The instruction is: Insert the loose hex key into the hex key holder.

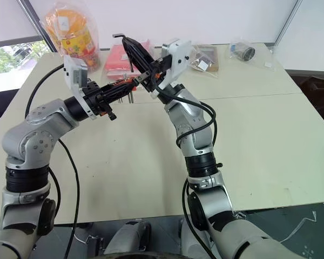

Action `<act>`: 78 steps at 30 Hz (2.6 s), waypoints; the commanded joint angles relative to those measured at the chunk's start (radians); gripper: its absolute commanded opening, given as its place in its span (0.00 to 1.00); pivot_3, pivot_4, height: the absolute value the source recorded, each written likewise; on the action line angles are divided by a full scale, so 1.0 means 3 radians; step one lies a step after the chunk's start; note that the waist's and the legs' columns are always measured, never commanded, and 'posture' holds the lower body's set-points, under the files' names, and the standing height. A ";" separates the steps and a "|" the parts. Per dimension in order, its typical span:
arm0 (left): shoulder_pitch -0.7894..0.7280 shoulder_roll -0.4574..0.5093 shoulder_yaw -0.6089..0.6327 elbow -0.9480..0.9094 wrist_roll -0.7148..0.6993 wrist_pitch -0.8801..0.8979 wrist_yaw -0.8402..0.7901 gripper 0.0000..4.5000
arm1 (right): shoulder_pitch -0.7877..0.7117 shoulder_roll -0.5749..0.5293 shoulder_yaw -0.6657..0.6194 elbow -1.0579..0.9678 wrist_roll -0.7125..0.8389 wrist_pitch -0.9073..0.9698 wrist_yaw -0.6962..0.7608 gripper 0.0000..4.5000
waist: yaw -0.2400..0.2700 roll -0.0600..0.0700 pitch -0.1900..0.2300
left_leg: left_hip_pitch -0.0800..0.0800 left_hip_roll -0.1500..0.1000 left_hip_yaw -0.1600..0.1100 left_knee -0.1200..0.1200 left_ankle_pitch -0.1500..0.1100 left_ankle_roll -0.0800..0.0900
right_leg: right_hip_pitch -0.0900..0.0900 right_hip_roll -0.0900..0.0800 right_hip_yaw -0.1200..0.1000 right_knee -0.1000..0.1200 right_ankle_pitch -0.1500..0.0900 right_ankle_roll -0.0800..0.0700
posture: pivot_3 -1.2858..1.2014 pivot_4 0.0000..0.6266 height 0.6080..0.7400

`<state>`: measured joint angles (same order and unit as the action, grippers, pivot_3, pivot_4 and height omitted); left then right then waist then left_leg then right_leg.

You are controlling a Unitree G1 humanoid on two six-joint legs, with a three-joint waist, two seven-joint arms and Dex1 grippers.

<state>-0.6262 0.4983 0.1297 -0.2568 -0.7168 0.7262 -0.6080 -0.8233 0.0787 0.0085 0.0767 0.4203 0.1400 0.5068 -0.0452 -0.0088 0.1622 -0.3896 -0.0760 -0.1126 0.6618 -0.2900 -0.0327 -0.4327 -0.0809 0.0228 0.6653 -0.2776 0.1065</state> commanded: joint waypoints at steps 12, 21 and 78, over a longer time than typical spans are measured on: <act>-0.0075 -0.0041 0.0021 -0.0105 0.0013 -0.0070 -0.0009 0.00 | 0.0024 -0.0006 0.0062 -0.0097 0.0001 -0.0067 0.0046 0.00 | 0.0001 0.0000 0.0000 | 0.0000 0.0000 0.0000 0.0000 0.0000 0.0000 | 0.0000 0.0000 0.0000 0.0000 0.0000 0.0000 | 0.52 0.24 1.00; -0.0083 -0.0044 0.0021 -0.0120 -0.0003 -0.0058 -0.0008 0.00 | 0.0029 -0.0046 0.0044 -0.0052 -0.0024 -0.0106 0.0026 0.00 | 0.0001 0.0000 0.0000 | 0.0000 0.0000 0.0000 0.0000 0.0000 0.0000 | 0.0000 0.0000 0.0000 0.0000 0.0000 0.0000 | 0.52 0.24 1.00; -0.0124 -0.0089 0.0114 -0.0159 -0.0123 -0.0038 0.0098 0.00 | 0.0134 -0.0065 0.0102 0.0051 -0.0104 -0.0232 0.0041 0.00 | 0.0001 0.0000 0.0000 | 0.0000 0.0000 0.0000 0.0000 0.0000 0.0000 | 0.0000 0.0000 0.0000 0.0000 0.0000 0.0000 | 0.52 0.24 1.00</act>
<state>-0.6268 0.4684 0.1309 -0.2597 -0.7317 0.7347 -0.5821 -0.7908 0.0563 0.0334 0.1031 0.3952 0.0800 0.5188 -0.0449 -0.0088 0.1622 -0.3896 -0.0761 -0.1125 0.6619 -0.2900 -0.0327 -0.4327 -0.0810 0.0229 0.6653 -0.2776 0.1065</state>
